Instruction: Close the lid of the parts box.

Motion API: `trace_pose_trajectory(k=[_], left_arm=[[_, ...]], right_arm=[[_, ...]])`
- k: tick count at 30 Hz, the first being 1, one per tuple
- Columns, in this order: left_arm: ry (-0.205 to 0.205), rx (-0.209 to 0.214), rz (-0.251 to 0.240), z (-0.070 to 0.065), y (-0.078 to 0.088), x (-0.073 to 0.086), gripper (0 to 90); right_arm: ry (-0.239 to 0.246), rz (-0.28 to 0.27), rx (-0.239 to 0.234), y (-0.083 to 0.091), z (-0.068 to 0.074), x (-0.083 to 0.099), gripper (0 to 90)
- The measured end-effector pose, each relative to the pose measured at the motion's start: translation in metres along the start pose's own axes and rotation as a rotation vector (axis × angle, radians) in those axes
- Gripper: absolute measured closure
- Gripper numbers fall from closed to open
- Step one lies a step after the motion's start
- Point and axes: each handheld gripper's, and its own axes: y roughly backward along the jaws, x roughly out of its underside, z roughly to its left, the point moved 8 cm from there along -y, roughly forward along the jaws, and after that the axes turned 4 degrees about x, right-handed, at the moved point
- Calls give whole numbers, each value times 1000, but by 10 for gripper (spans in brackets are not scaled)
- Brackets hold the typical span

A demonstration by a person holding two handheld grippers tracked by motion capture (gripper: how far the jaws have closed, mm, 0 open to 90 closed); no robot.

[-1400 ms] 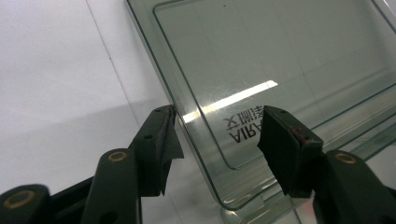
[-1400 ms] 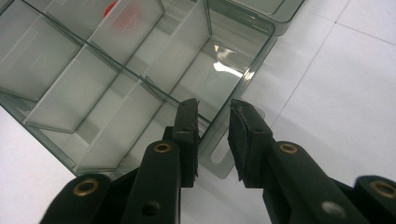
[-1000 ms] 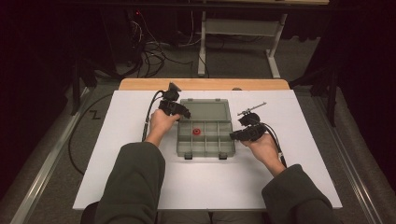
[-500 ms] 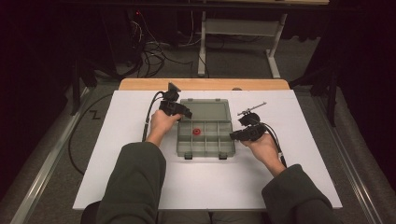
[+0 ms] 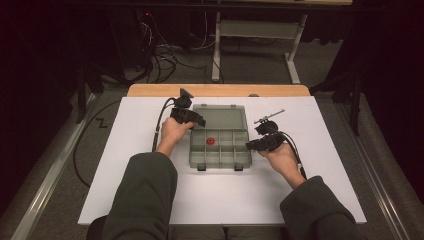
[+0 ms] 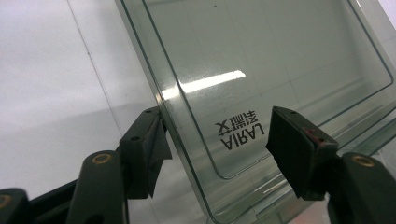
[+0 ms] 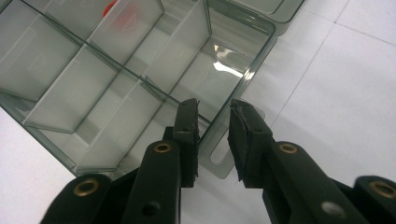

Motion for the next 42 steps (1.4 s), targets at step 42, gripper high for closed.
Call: trace_pose_trajectory(k=[42], left_arm=[[-109, -59, -82, -14, 30, -5, 485]], right_arm=[[4, 4, 16, 0, 1, 0, 753]])
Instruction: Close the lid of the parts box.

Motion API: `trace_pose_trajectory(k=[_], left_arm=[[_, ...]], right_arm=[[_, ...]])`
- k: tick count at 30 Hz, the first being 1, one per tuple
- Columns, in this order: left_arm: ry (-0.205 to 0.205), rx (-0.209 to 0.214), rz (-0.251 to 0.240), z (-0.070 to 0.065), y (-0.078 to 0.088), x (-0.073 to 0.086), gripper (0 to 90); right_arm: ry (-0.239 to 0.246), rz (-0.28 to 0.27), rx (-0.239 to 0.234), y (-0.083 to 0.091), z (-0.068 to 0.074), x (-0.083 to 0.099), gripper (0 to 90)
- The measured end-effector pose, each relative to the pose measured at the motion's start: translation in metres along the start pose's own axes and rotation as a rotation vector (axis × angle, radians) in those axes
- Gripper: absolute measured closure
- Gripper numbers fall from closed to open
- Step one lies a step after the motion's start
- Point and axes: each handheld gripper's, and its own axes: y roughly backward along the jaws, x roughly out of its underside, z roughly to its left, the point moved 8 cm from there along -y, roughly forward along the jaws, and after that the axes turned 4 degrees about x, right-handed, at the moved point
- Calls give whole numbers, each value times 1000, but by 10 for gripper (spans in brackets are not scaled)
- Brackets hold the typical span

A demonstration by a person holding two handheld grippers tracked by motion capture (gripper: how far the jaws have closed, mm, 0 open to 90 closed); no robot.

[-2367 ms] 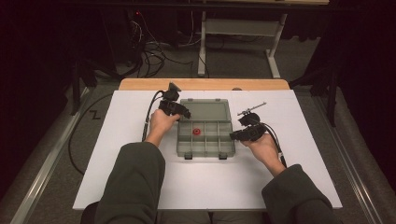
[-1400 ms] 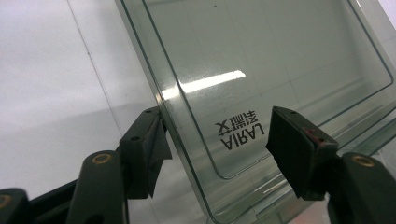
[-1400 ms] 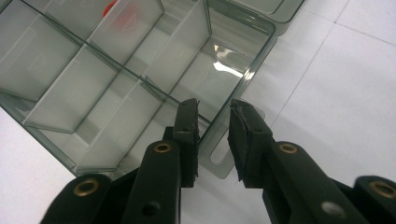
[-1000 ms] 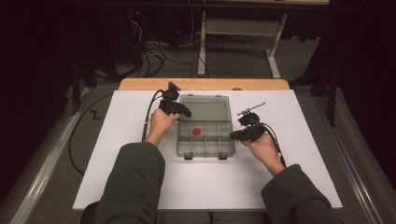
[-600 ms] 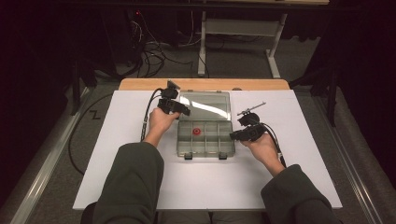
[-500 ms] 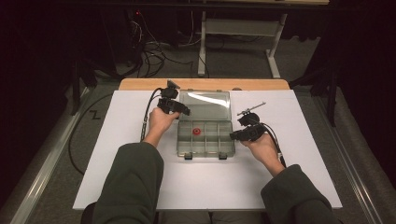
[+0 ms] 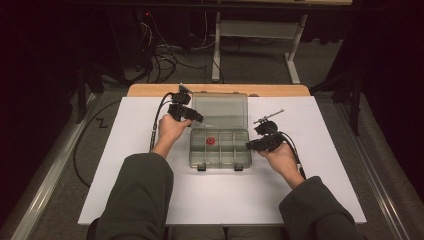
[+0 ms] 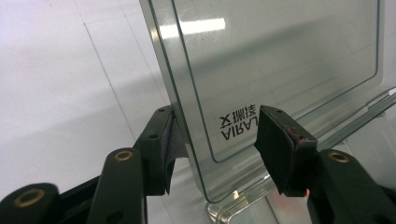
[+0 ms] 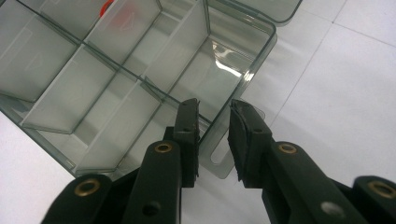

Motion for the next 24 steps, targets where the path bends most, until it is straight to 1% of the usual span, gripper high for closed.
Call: trace_pose_trajectory(k=[3, 4, 5, 6, 7, 13, 24], left_arm=[[-6, 2, -5, -1, 2, 0, 485], [-12, -4, 5, -1, 4, 1, 485], [13, 16, -2, -6, 4, 1, 485], [-15, -3, -10, -3, 4, 0, 485], [-20, -4, -10, -3, 5, 0, 485], [-37, -5, -8, -5, 9, 0, 493], [-75, -21, -7, -9, 15, 1, 503]], right_arm=[[-3, 1, 0, 0, 0, 0, 754], [-3, 1, 1, 0, 0, 0, 754], [-2, 1, 1, 0, 0, 0, 754], [-2, 1, 1, 0, 0, 0, 754], [-1, 2, 2, 0, 0, 0, 754], [-3, 3, 3, 0, 1, 0, 754], [1, 0, 4, 0, 0, 0, 754]])
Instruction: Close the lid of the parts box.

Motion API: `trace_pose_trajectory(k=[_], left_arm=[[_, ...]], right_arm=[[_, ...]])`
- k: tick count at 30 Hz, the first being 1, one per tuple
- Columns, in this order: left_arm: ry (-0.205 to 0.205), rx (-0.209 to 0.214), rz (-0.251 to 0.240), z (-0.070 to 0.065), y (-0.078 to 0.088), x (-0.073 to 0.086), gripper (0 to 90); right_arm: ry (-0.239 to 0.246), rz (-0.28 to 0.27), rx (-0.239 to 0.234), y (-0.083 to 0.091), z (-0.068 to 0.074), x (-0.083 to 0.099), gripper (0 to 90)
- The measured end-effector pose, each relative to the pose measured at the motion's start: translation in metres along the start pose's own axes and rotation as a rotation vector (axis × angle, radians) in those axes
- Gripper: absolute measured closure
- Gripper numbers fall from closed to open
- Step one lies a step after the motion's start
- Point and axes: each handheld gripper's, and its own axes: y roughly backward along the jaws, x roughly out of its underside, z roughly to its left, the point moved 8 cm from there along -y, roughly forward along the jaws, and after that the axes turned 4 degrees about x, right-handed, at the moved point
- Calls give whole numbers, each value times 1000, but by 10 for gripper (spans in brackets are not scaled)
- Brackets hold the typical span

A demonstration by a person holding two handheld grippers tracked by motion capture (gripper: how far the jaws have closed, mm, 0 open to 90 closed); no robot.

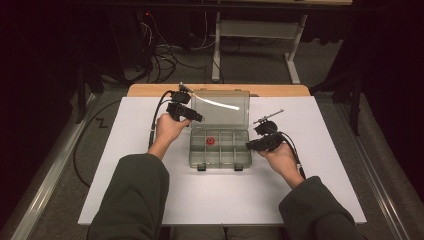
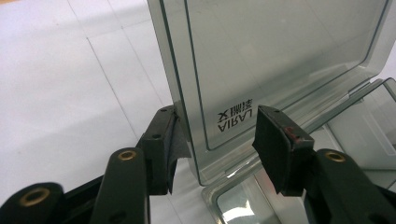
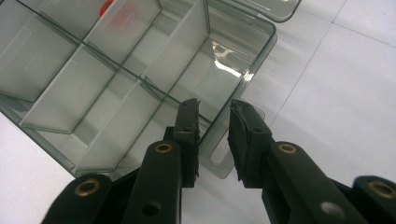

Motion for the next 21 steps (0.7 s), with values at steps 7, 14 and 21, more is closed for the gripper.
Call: trace_pose_trajectory(k=[7, 14, 21], left_arm=[[-23, -3, 2, -2, 4, 1, 513], [-36, -9, -3, -4, 9, 3, 537], [-46, -8, -10, -5, 13, 6, 575]], right_arm=[[0, 1, 0, 0, 0, 0, 754], [0, -1, 1, 0, 0, 0, 754], [-1, -1, 1, 0, 0, 0, 754]])
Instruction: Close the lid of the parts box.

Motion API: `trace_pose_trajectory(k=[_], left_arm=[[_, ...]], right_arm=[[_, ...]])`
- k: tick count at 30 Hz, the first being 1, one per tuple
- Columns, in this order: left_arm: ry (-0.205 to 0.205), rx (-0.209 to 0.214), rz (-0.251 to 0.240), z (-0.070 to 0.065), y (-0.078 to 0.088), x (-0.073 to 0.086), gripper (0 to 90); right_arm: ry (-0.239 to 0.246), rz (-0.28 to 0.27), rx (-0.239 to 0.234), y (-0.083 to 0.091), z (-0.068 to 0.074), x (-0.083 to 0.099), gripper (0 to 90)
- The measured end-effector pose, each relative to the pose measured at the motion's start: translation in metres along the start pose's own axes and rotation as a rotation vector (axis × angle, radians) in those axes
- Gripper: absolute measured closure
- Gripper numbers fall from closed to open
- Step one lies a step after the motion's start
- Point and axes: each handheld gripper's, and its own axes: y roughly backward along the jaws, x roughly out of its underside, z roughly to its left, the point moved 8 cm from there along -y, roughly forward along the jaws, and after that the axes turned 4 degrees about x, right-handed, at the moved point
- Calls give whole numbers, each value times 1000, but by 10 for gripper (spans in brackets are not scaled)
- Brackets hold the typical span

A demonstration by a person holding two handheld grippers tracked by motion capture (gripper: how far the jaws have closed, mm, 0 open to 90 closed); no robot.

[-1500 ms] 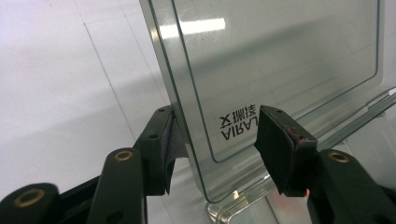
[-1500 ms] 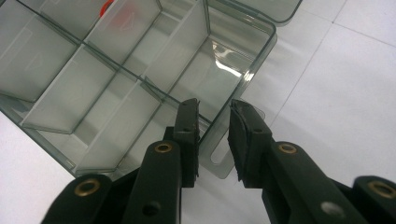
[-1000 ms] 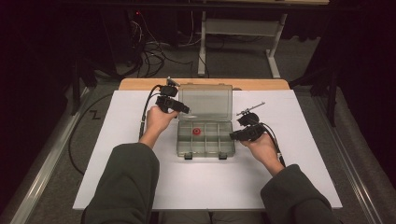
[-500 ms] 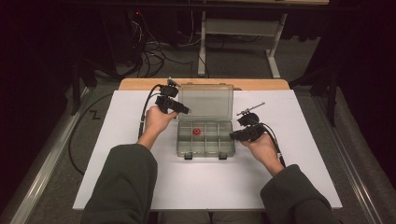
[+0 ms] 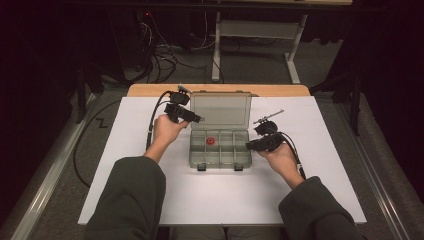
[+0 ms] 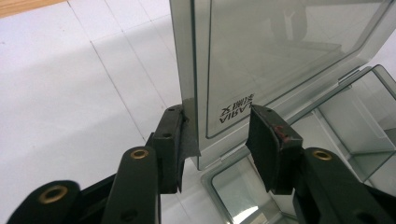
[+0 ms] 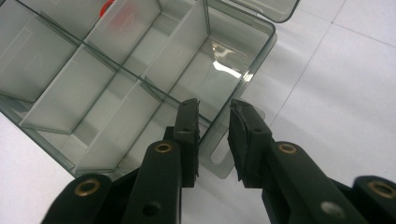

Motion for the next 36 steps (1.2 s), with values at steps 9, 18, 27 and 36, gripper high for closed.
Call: trace_pose_trajectory(k=[9, 18, 27, 36], left_arm=[[-13, -4, -12, -1, 3, 3, 620], [-25, 6, -14, -4, 6, 7, 644], [-30, 13, -18, -5, 8, 11, 647], [-54, -1, -16, -8, 10, 14, 645]], right_arm=[[-6, -9, 0, 0, 0, 1, 753], [-5, -11, 0, 0, 0, 1, 753], [-5, -11, 1, 0, 0, 1, 753], [-3, -16, 1, 0, 0, 1, 752]])
